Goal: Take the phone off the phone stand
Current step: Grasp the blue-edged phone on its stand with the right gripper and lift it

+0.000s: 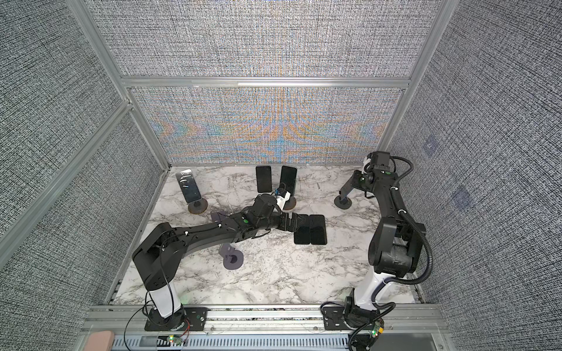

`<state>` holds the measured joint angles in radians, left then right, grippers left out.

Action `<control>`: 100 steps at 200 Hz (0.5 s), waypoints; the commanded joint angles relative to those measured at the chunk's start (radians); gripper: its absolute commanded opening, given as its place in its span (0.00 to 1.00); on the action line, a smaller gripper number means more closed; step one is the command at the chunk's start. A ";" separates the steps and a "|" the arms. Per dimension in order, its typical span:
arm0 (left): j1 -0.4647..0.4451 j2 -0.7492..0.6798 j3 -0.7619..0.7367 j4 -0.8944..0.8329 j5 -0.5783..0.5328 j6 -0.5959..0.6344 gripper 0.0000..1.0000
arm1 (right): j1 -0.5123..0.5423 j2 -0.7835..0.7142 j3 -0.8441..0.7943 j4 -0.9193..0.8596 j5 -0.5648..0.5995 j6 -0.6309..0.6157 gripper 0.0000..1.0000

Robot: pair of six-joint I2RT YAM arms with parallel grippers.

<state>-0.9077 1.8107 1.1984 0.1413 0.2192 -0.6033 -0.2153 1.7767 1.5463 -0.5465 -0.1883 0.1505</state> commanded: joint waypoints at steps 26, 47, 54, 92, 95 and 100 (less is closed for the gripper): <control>0.000 0.001 0.000 0.034 0.013 0.002 0.99 | 0.004 -0.010 0.015 -0.012 0.025 -0.031 0.08; 0.000 0.003 0.004 0.033 0.009 0.005 0.99 | 0.005 -0.015 0.019 -0.020 0.028 -0.047 0.06; 0.001 0.003 0.006 0.032 0.010 0.005 0.99 | 0.005 -0.017 0.022 -0.024 0.029 -0.050 0.06; 0.000 -0.003 0.012 0.020 0.001 0.013 0.99 | 0.005 -0.043 0.029 -0.045 0.019 -0.060 0.04; 0.000 -0.005 0.013 0.019 0.000 0.015 0.99 | 0.006 -0.046 0.030 -0.047 0.019 -0.061 0.04; -0.001 -0.006 0.013 0.016 -0.002 0.018 0.99 | 0.006 -0.051 0.031 -0.050 0.018 -0.061 0.04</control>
<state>-0.9081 1.8107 1.2018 0.1417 0.2195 -0.6022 -0.2108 1.7485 1.5639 -0.5953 -0.1616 0.1062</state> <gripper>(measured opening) 0.986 0.080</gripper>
